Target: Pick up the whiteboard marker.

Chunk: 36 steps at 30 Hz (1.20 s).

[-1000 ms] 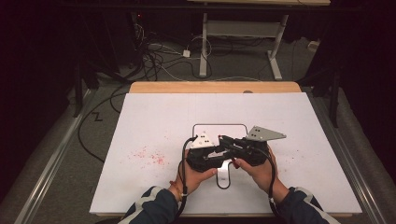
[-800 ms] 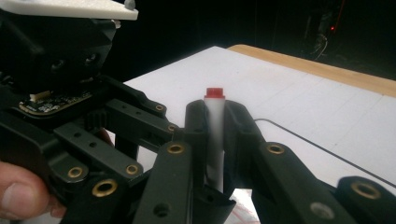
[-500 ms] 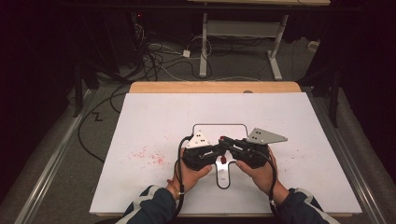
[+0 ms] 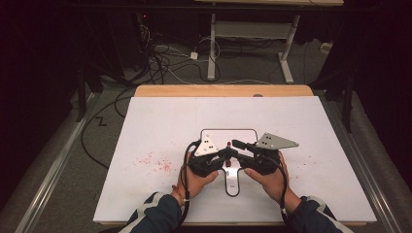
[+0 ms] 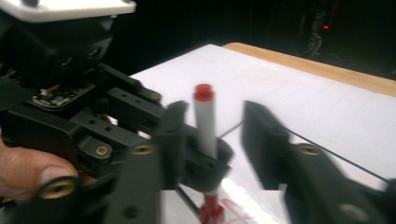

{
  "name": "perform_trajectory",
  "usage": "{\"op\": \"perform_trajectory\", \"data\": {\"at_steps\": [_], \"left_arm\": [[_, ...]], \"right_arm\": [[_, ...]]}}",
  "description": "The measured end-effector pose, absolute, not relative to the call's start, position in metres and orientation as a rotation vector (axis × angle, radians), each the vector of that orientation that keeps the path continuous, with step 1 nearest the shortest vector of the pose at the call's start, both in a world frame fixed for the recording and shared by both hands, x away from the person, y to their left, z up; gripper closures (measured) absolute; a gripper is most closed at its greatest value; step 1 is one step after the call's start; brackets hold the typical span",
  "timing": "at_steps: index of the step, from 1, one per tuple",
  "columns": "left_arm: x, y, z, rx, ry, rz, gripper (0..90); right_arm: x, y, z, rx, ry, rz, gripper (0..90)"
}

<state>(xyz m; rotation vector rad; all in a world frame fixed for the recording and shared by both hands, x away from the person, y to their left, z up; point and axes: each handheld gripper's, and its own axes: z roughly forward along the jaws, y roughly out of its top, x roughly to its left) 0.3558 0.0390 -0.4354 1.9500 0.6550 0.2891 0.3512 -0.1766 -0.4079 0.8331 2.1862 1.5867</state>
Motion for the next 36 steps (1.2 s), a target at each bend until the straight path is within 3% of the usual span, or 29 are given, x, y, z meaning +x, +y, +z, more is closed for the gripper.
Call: {"op": "perform_trajectory", "data": {"at_steps": [4, 9, 36], "left_arm": [[0.359, 0.045, -0.439, 1.959, 0.671, 0.33, 78.7], [0.363, 0.05, -0.442, 1.98, 0.672, 0.363, 78.7], [0.368, 0.081, -0.449, 1.959, 0.726, 0.384, 78.7]], "right_arm": [[0.353, -0.184, -0.407, 0.843, 2.188, 1.578, 44.5], [0.349, -0.197, -0.407, 0.799, 2.161, 1.481, 38.8], [0.325, -0.276, -0.428, 0.771, 2.085, 1.203, 29.0]]}}
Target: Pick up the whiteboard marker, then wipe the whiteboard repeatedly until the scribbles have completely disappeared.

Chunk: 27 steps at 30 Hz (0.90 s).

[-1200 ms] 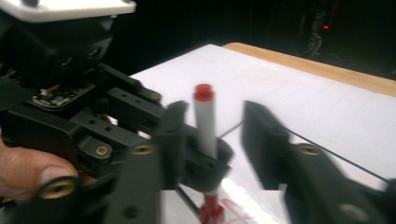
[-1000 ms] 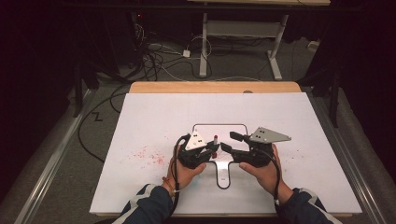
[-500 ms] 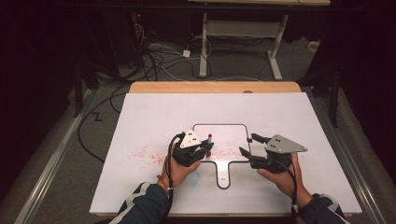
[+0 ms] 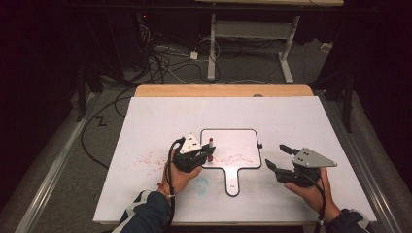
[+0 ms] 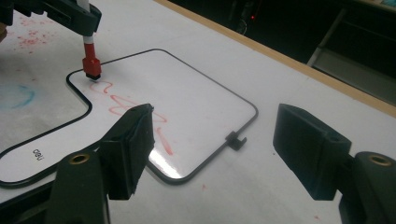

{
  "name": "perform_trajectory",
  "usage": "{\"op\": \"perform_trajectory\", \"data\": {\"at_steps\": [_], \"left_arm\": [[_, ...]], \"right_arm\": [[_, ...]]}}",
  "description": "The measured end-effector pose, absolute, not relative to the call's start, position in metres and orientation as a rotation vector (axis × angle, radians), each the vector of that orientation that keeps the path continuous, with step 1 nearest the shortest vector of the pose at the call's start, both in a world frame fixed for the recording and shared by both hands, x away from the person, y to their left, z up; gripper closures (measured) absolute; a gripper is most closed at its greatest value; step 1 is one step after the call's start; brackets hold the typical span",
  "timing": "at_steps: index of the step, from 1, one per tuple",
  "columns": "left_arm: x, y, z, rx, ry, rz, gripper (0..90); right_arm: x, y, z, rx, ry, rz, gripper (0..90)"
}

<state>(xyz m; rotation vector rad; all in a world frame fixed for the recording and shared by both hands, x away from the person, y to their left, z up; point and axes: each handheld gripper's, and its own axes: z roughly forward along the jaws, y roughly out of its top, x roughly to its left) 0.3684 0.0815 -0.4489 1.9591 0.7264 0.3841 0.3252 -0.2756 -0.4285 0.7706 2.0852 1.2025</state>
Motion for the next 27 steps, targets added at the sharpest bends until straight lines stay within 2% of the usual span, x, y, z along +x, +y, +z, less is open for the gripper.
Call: {"op": "perform_trajectory", "data": {"at_steps": [6, 11, 27], "left_arm": [[0.369, 0.087, -0.45, 1.963, 0.734, 0.394, 78.7], [0.369, 0.085, -0.452, 1.99, 0.716, 0.387, 78.6], [0.374, 0.074, -0.458, 1.931, 0.735, 0.413, 78.7]], "right_arm": [[0.316, -0.284, -0.433, 0.736, 2.047, 1.215, 25.8], [0.309, -0.287, -0.437, 0.73, 2.06, 1.175, 25.8], [0.31, -0.282, -0.444, 0.738, 2.089, 1.107, 26.8]]}}
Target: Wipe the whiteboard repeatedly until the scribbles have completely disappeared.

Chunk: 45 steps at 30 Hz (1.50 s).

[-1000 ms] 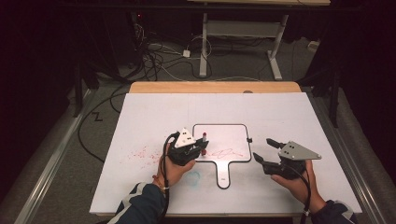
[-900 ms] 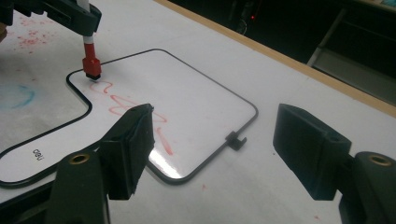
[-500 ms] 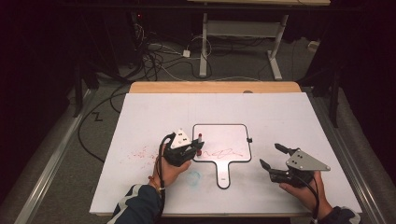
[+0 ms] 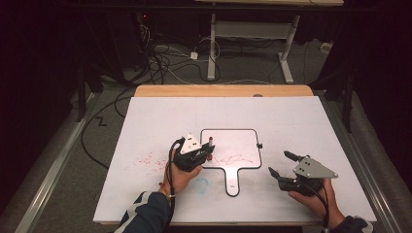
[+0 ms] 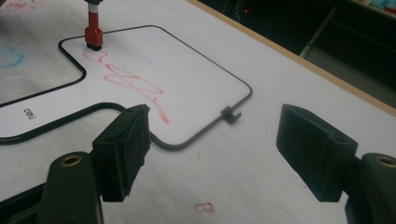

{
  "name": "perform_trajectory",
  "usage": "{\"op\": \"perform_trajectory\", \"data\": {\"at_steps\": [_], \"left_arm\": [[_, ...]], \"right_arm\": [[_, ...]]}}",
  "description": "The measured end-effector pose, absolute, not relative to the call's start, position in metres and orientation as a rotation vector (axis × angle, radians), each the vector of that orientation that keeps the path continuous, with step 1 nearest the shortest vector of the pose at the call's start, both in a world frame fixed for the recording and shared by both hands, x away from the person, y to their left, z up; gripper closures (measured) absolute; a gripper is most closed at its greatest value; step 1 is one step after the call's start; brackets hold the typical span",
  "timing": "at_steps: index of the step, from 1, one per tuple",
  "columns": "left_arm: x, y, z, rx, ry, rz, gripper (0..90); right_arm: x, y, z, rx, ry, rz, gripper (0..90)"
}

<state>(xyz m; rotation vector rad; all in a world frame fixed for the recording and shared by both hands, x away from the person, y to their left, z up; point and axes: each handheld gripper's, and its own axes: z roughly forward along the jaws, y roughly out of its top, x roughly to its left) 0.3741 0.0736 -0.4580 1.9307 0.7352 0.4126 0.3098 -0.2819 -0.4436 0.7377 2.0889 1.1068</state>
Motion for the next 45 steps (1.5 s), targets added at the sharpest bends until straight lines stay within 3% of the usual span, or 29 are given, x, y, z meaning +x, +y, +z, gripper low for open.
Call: {"op": "perform_trajectory", "data": {"at_steps": [16, 17, 21, 37, 45], "left_arm": [[0.381, 0.035, -0.461, 1.913, 0.651, 0.363, 78.8], [0.378, 0.031, -0.463, 1.849, 0.695, 0.321, 78.8], [0.378, 0.046, -0.46, 1.951, 0.61, 0.379, 78.8], [0.361, 0.089, -0.457, 2.006, 0.6, 0.413, 78.8], [0.363, 0.068, -0.46, 1.978, 0.588, 0.38, 78.8]], "right_arm": [[0.306, -0.282, -0.445, 0.719, 2.111, 1.11, 27.1], [0.306, -0.282, -0.446, 0.716, 2.113, 1.109, 27.1], [0.306, -0.283, -0.446, 0.716, 2.114, 1.101, 27.1], [0.308, -0.279, -0.449, 0.706, 2.14, 1.067, 27.1], [0.309, -0.279, -0.45, 0.707, 2.152, 1.064, 27.0]]}}
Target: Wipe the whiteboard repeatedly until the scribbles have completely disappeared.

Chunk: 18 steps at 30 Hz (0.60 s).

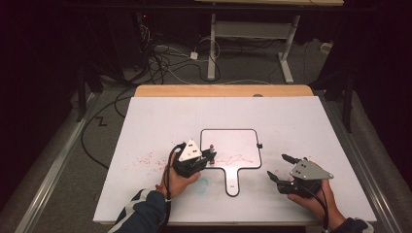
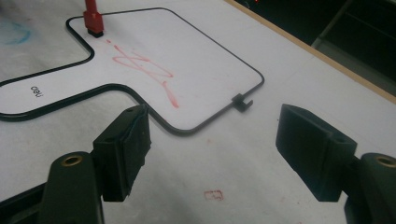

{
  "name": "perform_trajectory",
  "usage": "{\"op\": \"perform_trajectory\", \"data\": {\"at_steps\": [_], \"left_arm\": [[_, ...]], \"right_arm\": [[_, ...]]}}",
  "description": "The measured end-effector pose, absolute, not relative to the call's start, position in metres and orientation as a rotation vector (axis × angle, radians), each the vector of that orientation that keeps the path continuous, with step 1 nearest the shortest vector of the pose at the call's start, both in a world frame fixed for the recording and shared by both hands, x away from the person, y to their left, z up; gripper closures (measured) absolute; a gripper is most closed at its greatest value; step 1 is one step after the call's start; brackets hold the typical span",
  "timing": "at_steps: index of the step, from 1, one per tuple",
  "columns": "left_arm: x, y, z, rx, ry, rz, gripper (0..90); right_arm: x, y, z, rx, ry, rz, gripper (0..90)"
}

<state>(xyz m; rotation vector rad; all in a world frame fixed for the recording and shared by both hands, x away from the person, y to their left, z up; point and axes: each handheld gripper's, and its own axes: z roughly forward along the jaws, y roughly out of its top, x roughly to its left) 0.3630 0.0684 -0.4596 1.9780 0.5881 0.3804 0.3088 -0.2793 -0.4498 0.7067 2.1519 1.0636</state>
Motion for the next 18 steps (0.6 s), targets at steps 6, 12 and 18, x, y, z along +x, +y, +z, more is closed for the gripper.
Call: {"op": "perform_trajectory", "data": {"at_steps": [6, 12, 18], "left_arm": [[0.367, 0.041, -0.461, 1.967, 0.55, 0.368, 78.8], [0.37, 0.032, -0.46, 1.979, 0.537, 0.386, 78.8], [0.372, 0.052, -0.457, 2.0, 0.575, 0.394, 78.9]], "right_arm": [[0.308, -0.278, -0.45, 0.699, 2.162, 1.066, 27.0], [0.308, -0.28, -0.45, 0.703, 2.158, 1.069, 27.0], [0.308, -0.281, -0.45, 0.704, 2.153, 1.064, 27.0]]}}
